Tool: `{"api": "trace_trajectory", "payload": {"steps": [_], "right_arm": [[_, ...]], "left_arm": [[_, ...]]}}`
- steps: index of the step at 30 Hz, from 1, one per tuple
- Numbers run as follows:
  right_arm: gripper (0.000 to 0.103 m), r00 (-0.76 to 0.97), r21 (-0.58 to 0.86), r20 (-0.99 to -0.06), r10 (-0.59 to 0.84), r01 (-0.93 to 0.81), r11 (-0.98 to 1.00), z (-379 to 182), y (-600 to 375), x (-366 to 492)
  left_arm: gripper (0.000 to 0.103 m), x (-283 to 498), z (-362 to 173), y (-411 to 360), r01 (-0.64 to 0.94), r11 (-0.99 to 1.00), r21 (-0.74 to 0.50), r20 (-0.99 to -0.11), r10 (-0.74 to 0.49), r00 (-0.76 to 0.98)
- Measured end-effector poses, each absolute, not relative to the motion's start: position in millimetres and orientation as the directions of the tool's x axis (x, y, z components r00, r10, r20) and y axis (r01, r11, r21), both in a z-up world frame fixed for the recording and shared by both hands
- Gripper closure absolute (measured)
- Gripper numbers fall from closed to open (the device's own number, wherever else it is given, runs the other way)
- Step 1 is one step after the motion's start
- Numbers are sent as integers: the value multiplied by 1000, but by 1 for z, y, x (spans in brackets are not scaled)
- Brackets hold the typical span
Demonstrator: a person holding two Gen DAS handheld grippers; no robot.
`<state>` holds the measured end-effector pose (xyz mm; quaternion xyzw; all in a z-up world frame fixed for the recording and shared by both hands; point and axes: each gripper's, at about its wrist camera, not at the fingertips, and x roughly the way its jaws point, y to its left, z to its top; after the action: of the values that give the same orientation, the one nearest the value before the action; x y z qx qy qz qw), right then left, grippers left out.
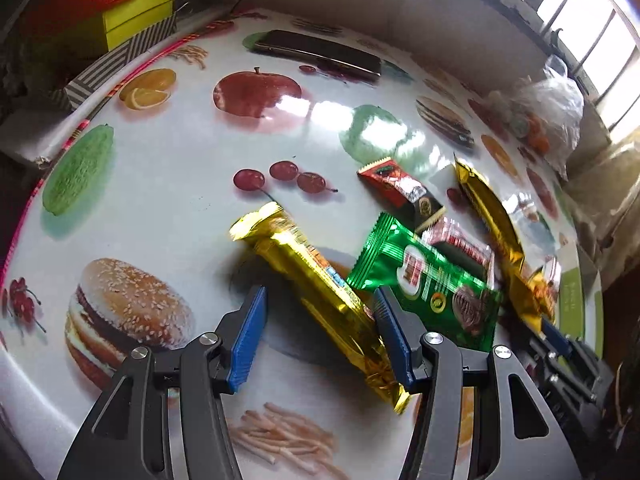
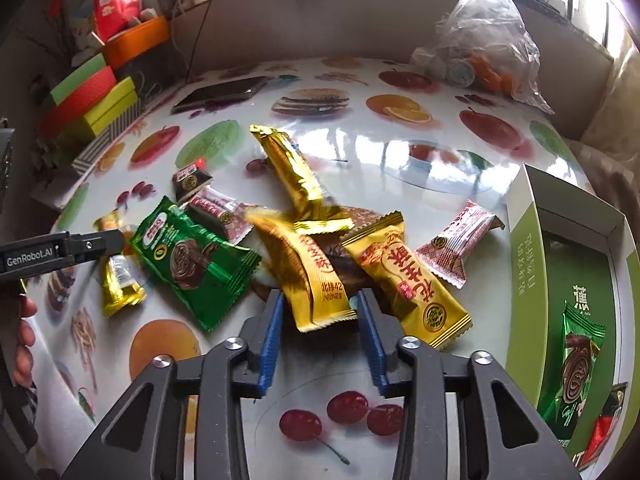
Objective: Organize snacks
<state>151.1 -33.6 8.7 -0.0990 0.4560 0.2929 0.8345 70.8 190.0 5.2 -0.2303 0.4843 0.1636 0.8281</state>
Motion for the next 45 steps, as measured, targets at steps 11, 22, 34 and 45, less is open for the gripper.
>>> {"api": "trace_trajectory", "payload": {"steps": [11, 22, 34, 45], "right_arm": [[89, 374, 137, -823, 427, -599, 789, 12, -34, 130], [58, 360, 163, -817, 450, -605, 779, 25, -39, 131], [56, 405, 47, -835, 373, -623, 781, 17, -13, 153], [65, 391, 54, -846, 363, -613, 788, 9, -1, 163]], "left_arm": [[47, 50, 6, 190, -457, 876, -158, -894, 70, 444], [47, 53, 13, 196, -432, 882, -187, -873, 52, 485], [47, 67, 6, 192, -413, 892, -182, -882, 38, 470], [47, 69, 4, 185, -385, 917, -106, -883, 92, 461]]}}
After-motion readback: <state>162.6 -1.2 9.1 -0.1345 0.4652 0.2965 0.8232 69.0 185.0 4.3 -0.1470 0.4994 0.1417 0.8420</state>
